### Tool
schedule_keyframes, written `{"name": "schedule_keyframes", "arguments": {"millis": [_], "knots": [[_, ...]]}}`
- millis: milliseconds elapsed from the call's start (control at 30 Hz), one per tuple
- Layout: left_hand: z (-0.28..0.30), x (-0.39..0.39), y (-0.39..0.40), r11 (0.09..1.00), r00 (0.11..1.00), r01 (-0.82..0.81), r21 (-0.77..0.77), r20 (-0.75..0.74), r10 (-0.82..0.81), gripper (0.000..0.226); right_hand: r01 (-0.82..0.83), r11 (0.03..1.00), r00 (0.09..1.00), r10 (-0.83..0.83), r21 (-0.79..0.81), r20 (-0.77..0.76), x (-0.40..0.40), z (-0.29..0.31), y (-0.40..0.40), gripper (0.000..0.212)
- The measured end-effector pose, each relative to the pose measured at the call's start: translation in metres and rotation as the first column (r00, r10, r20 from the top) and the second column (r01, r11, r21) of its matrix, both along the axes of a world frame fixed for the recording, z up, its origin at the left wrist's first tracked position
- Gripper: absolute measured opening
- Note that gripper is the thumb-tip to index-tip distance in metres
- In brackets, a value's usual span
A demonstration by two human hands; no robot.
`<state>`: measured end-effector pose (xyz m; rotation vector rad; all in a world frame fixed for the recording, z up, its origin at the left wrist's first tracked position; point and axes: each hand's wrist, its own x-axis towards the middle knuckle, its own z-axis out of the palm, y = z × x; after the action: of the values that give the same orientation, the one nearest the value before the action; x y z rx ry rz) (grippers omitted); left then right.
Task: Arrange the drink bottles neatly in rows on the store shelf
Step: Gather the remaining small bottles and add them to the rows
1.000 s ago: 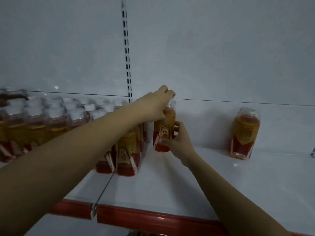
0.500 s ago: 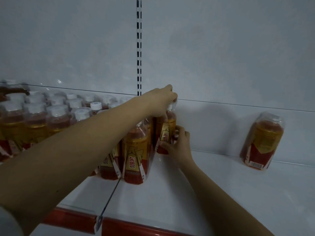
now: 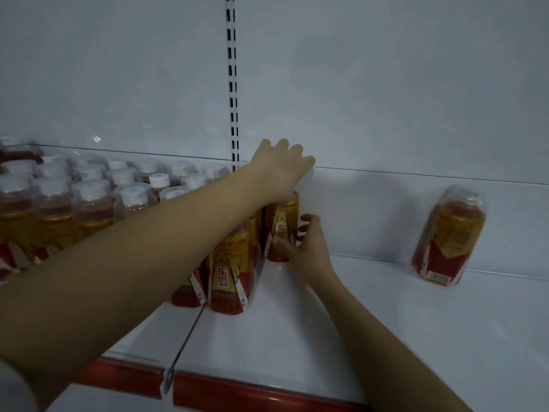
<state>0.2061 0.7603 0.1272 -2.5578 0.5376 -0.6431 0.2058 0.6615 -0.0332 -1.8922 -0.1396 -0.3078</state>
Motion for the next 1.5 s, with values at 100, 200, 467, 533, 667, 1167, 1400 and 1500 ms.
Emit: {"name": "schedule_keyframes", "arguments": {"millis": [100,200,467,533,667,1167,1400,1500], "knots": [[-0.005,-0.018,-0.016,0.965,0.983,0.15,-0.217,0.141,-0.121,0.049,0.0,1.0,1.0,0.0,0.008,0.019,-0.014,0.026,-0.016,0.051],[-0.009,-0.043,-0.038,0.784,0.929,0.355,-0.509,0.282,-0.238,0.034,-0.046,0.994,0.997,0.04,0.102,0.065,-0.033,0.056,-0.043,0.03],[-0.03,-0.046,-0.12,0.467,0.917,0.278,-0.84,0.088,-0.389,0.027,0.276,0.958,0.898,-0.284,0.073,0.337,-0.051,0.07,-0.153,0.01],[-0.041,-0.038,-0.143,0.415,0.896,0.223,-0.882,0.018,-0.443,0.036,0.404,0.896,0.801,-0.444,0.186,0.401,-0.057,0.061,-0.182,0.012],[-0.062,-0.029,-0.187,0.353,0.844,0.133,-0.926,-0.08,-0.53,0.063,0.52,0.811,0.729,-0.585,0.267,0.356,-0.056,0.034,-0.229,0.031],[-0.09,0.011,-0.251,0.257,0.785,0.123,-0.959,-0.065,-0.616,0.081,0.237,0.966,0.969,-0.227,0.106,-0.103,-0.036,0.005,-0.265,0.079],[-0.074,0.012,-0.232,0.324,0.721,0.091,-0.942,-0.162,-0.673,0.079,0.144,0.985,0.973,-0.158,-0.096,-0.167,-0.044,0.012,-0.277,0.084],[-0.063,0.012,-0.216,0.366,0.625,0.048,-0.929,-0.258,-0.737,0.079,0.088,0.993,0.977,-0.101,-0.075,-0.187,-0.047,0.015,-0.28,0.071]]}}
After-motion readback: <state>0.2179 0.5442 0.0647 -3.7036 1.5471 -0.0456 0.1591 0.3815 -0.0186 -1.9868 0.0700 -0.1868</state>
